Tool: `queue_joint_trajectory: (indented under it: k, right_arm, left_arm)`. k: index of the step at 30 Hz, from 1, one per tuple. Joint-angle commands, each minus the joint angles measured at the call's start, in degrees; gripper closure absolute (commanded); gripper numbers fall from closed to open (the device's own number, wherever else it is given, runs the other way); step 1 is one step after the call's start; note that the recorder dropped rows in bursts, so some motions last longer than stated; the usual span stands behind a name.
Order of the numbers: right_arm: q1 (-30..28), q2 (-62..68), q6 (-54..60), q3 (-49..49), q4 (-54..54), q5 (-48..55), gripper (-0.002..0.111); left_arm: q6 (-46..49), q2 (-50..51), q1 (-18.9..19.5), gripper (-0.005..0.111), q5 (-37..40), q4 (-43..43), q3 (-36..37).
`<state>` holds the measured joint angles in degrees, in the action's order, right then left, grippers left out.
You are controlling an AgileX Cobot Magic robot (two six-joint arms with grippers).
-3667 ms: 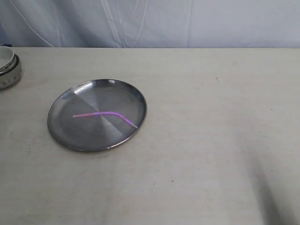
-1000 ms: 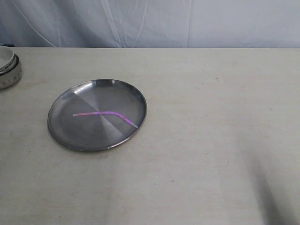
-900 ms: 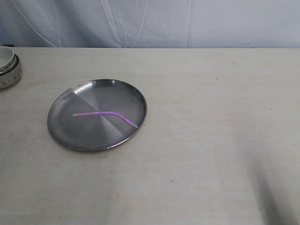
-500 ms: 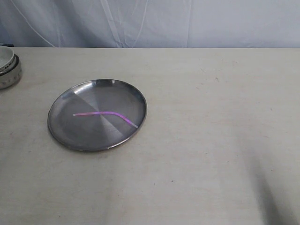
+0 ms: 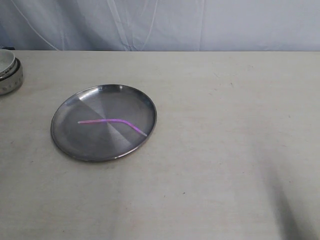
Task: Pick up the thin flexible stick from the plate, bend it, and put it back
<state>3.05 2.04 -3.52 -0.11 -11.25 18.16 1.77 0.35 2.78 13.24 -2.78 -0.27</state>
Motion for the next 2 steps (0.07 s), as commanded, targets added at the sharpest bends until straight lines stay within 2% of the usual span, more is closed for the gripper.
queue_joint_trajectory:
  k: [1, 2]
  right_arm:
    - [-0.09, -0.28, 0.21, 0.11, -0.01, -0.53, 0.109]
    - [-0.09, -0.28, 0.21, 0.11, -0.01, -0.53, 0.109]
  left_arm:
    - [0.10, -0.35, 0.31, 0.107, -0.35, 0.01, 0.27]
    - [0.10, -0.35, 0.31, 0.107, -0.35, 0.01, 0.27]
